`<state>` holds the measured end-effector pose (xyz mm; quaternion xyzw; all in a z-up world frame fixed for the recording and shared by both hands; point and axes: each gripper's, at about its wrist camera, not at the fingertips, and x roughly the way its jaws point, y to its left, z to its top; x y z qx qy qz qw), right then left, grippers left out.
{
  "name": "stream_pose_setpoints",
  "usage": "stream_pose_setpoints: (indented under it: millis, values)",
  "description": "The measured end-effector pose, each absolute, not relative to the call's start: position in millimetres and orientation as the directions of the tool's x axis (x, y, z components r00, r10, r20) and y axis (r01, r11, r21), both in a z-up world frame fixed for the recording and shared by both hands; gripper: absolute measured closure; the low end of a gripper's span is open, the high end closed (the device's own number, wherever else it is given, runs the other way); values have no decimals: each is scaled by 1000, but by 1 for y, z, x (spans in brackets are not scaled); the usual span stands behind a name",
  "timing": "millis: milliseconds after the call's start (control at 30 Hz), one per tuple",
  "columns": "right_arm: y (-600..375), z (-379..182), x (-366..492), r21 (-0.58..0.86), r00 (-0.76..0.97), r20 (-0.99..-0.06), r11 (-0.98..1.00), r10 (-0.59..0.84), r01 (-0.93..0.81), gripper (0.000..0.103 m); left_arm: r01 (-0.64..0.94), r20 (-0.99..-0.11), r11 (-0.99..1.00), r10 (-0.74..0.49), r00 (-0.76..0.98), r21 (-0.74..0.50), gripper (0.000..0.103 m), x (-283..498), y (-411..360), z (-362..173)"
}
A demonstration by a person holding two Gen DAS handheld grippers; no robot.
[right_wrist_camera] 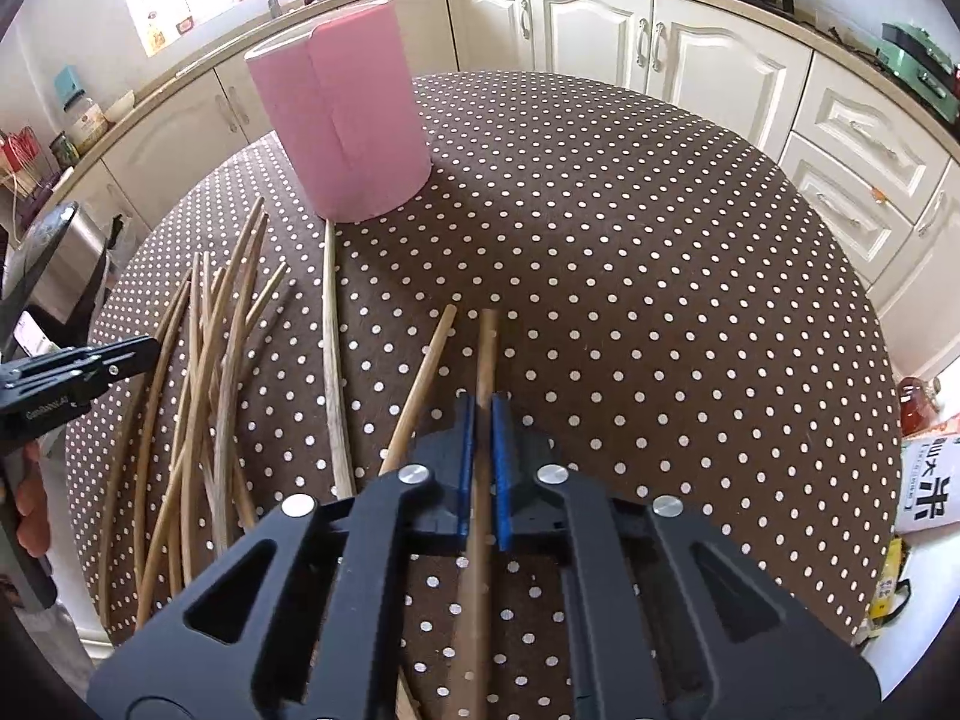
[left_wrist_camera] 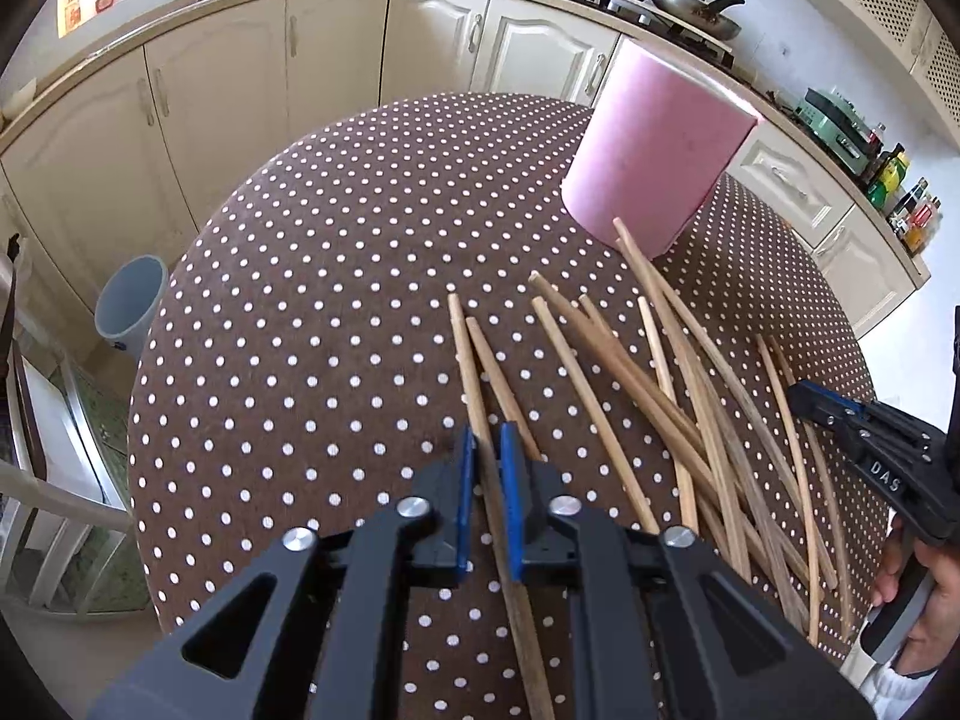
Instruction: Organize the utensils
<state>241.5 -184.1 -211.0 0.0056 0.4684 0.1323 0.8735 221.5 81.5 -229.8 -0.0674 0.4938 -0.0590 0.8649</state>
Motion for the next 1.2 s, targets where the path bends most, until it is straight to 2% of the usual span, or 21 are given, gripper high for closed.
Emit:
stream_pose_setpoints:
  millis: [200,467,733,900,1200]
  values:
    - [-195,-198,246,188,538,-791,952,293,-242,97,55,-824,983,-177,538,-176,97,220,72,-218]
    - [-194,-134,233,251,620,-665,907,416,-339,97,121,-727,972,-230,647,-201,97,208,59,-161]
    - [-177,-81,216,225,667,-568,870,483,-438,97,196,-598,954,-294,746,-226,97,185,44,-103]
    - [-168,-60,206,203,681,-529,855,506,-477,97,229,-540,945,-321,778,-234,97,174,40,-84]
    - [-156,-41,203,174,701,-489,845,520,-506,97,251,-500,946,-322,804,-205,97,183,27,-67]
